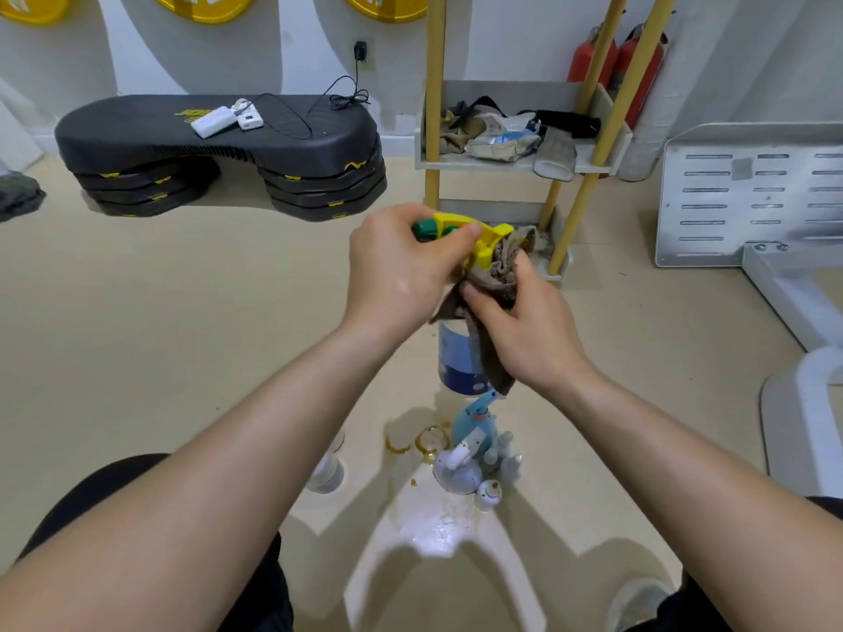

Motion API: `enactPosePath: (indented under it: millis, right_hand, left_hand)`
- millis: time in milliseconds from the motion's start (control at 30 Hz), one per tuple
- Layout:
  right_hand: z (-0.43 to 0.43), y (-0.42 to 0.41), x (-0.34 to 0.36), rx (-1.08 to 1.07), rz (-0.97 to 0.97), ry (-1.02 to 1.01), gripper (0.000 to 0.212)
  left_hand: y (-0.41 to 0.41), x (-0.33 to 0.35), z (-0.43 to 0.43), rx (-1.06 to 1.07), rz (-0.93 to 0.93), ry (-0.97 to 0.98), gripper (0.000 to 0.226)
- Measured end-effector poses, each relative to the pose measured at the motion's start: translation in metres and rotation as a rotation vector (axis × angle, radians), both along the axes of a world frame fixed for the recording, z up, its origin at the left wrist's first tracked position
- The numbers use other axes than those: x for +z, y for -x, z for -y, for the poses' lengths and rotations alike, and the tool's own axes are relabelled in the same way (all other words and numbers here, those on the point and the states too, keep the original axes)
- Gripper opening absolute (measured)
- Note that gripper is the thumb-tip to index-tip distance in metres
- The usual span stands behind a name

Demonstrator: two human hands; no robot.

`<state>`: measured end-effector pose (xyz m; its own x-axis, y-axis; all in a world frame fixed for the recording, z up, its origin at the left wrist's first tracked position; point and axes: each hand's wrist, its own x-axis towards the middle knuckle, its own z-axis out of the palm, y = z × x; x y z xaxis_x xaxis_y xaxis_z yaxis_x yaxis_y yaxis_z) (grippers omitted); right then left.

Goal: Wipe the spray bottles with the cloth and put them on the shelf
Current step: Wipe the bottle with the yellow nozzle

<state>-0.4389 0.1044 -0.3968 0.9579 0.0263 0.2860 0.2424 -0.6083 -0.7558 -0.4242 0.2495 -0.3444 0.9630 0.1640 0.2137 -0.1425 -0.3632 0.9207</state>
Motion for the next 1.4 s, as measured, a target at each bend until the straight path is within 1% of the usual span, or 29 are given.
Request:
enactPosePath:
  millis: [33, 133, 167, 200, 267, 300, 333, 367, 400, 433, 500, 533, 567, 633, 667, 700, 733, 767, 833, 867, 967, 1033, 1100, 1167, 1233, 1267, 1333, 1367, 1400]
  right_hand:
    - [0.005, -0.004, 0.0, 0.035, -0.018, -0.106, 0.024]
    - [0.017, -0.013, -0.001, 0.056, -0.194, -0.728, 0.024]
    - [0.02, -0.015, 0.0, 0.03, -0.246, -0.843, 0.026]
    - [0.021, -0.015, 0.001, 0.015, -0.291, -0.909, 0.029]
    - [0.013, -0.009, -0.002, 0.018, -0.342, -0.929, 0.03]
    - [0.007, -0.003, -0.003, 0.033, -0.342, -0.896, 0.026]
    - [0.0, 0.003, -0.004, 0.073, -0.304, -0.785, 0.022]
    - [-0.006, 0.009, -0.007, 0.132, -0.243, -0.564, 0.022]
    - [-0.009, 0.014, -0.01, 0.18, -0.193, -0.302, 0.025]
    - [-0.012, 0.017, -0.014, 0.175, -0.15, -0.085, 0.031]
    - [-0.017, 0.023, -0.018, 0.11, -0.039, 0.13, 0.047]
    - [-0.021, 0.026, -0.018, 0.079, 0.03, 0.196, 0.055]
    - [-0.023, 0.028, -0.022, 0.063, 0.093, 0.249, 0.059]
    - [-0.022, 0.03, -0.024, 0.066, 0.184, 0.273, 0.05]
    - [-0.021, 0.028, -0.024, 0.07, 0.175, 0.228, 0.042]
    - [-0.018, 0.025, -0.025, 0.073, 0.134, 0.126, 0.033]
    - [-0.016, 0.021, -0.025, 0.081, 0.068, -0.017, 0.027]
    - [-0.015, 0.016, -0.025, 0.082, -0.025, -0.187, 0.027]
    - [-0.013, 0.008, -0.028, 0.052, -0.214, -0.521, 0.033]
    - [-0.012, 0.006, -0.028, 0.014, -0.29, -0.612, 0.034]
    - [-0.009, 0.011, -0.033, -0.107, -0.498, -0.714, 0.04]
    - [-0.009, 0.017, -0.038, -0.146, -0.563, -0.679, 0.043]
    - [-0.01, 0.023, -0.042, -0.133, -0.495, -0.53, 0.04]
    - [-0.015, 0.03, -0.042, -0.085, -0.326, -0.284, 0.03]
    - [-0.019, 0.035, -0.038, -0.026, -0.086, -0.025, 0.031]
    - [-0.02, 0.035, -0.035, -0.006, 0.013, 0.064, 0.036]
    - [-0.017, 0.027, -0.031, 0.02, 0.123, 0.145, 0.044]
    - [-0.014, 0.022, -0.03, 0.018, 0.13, 0.121, 0.043]
    - [-0.012, 0.016, -0.03, 0.01, 0.101, 0.045, 0.038]
  left_hand:
    - [-0.003, 0.001, -0.003, 0.004, -0.021, 0.06, 0.03]
    - [-0.007, 0.008, -0.007, 0.008, -0.045, 0.229, 0.022]
    - [-0.007, 0.009, -0.008, 0.003, -0.064, 0.288, 0.023]
    - [-0.007, 0.01, -0.008, 0.002, -0.088, 0.335, 0.027]
    - [-0.007, 0.01, -0.009, -0.008, -0.134, 0.381, 0.031]
    - [-0.008, 0.009, -0.009, -0.011, -0.152, 0.389, 0.028]
    - [-0.007, 0.009, -0.008, -0.014, -0.16, 0.402, 0.023]
    - [-0.006, 0.008, -0.007, -0.015, -0.164, 0.416, 0.019]
    - [-0.006, 0.008, -0.005, -0.016, -0.168, 0.426, 0.017]
    - [-0.005, 0.007, -0.003, -0.016, -0.173, 0.425, 0.016]
    - [-0.004, 0.007, 0.0, -0.02, -0.188, 0.412, 0.016]
    - [-0.004, 0.006, 0.0, -0.019, -0.191, 0.415, 0.016]
    - [-0.003, 0.006, 0.0, -0.016, -0.191, 0.423, 0.017]
    - [-0.002, 0.005, -0.001, -0.014, -0.19, 0.447, 0.017]
    - [-0.002, 0.005, -0.002, -0.015, -0.19, 0.461, 0.016]
    - [-0.001, 0.005, -0.002, -0.014, -0.191, 0.475, 0.014]
    - [-0.001, 0.005, -0.002, -0.01, -0.193, 0.487, 0.011]
    - [0.0, 0.004, -0.001, -0.002, -0.195, 0.497, 0.01]
    - [0.0, 0.0, 0.0, 0.016, -0.199, 0.522, 0.01]
    - [0.0, -0.001, 0.0, 0.024, -0.202, 0.535, 0.011]
    - [0.001, -0.004, -0.001, 0.06, -0.207, 0.563, 0.011]
    - [0.0, -0.004, -0.005, 0.094, -0.203, 0.588, 0.009]
    - [0.0, -0.003, -0.006, 0.126, -0.19, 0.615, 0.01]
    - [0.001, -0.002, -0.005, 0.135, -0.176, 0.631, 0.012]
    - [0.004, -0.003, 0.0, 0.116, -0.178, 0.633, 0.014]
    - [0.005, -0.005, 0.003, 0.106, -0.185, 0.634, 0.015]
    - [0.007, -0.008, 0.007, 0.101, -0.207, 0.636, 0.013]
    - [0.008, -0.009, 0.009, 0.103, -0.219, 0.64, 0.012]
    - [0.007, -0.01, 0.01, 0.104, -0.228, 0.642, 0.01]
